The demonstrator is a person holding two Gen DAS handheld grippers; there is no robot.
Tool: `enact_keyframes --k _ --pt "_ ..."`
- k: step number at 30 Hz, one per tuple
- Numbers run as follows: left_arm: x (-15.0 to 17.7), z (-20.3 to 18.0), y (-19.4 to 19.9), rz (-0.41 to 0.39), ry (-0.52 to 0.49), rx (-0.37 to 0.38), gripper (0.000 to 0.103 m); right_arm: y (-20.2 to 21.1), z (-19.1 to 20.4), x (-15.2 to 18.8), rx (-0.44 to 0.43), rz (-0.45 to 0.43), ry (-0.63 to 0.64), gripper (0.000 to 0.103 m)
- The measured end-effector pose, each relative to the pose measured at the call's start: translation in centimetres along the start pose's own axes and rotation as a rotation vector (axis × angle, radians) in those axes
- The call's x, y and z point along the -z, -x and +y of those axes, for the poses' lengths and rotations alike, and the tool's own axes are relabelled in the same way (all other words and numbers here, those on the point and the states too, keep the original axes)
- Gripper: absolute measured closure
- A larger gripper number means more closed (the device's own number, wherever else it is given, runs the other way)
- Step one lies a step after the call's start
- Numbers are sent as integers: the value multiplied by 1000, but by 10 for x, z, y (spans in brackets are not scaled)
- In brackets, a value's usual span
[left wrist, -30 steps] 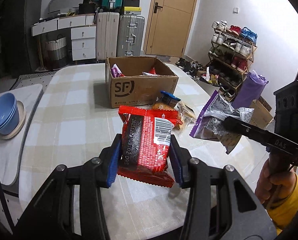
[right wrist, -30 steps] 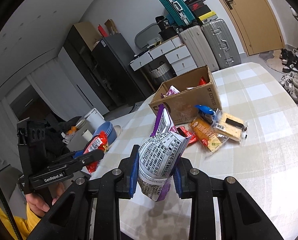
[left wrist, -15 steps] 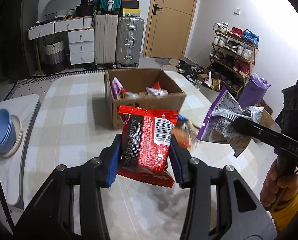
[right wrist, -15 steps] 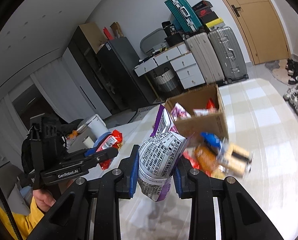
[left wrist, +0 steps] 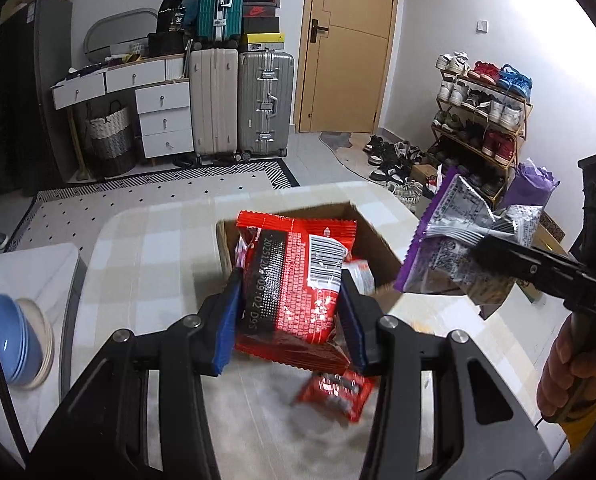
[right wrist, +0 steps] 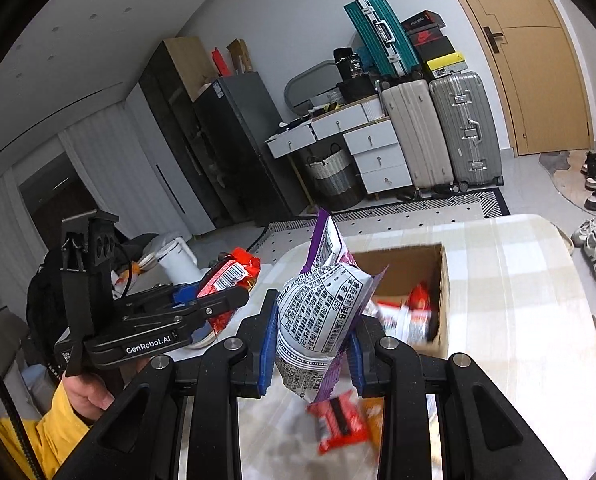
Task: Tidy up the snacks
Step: 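Carry the red packet and purple-white bag over the box with both grippers, then open both grippers to drop the two bags into the box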
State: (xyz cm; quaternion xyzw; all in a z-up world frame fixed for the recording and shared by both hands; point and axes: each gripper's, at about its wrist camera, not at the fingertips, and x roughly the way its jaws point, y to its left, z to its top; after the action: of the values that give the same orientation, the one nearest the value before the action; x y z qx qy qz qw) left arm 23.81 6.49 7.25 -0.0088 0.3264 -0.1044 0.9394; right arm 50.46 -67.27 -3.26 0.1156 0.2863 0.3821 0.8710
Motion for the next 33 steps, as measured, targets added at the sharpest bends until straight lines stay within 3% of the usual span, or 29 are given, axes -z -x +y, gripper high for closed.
enact_keyframes --k 10,13,19,33 --pt "-69 18 -85 54 -5 -32 61 -59 -21 -45 45 48 21 74" --pt "-82 21 -113 76 -18 -1 61 -78 -30 -51 67 71 19 74" --pt "-86 15 -166 113 -113 -63 61 -112 -48 -53 103 121 10 73" --pt "-78 12 -233 182 -147 -36 61 -150 -63 -45 121 180 7 73"
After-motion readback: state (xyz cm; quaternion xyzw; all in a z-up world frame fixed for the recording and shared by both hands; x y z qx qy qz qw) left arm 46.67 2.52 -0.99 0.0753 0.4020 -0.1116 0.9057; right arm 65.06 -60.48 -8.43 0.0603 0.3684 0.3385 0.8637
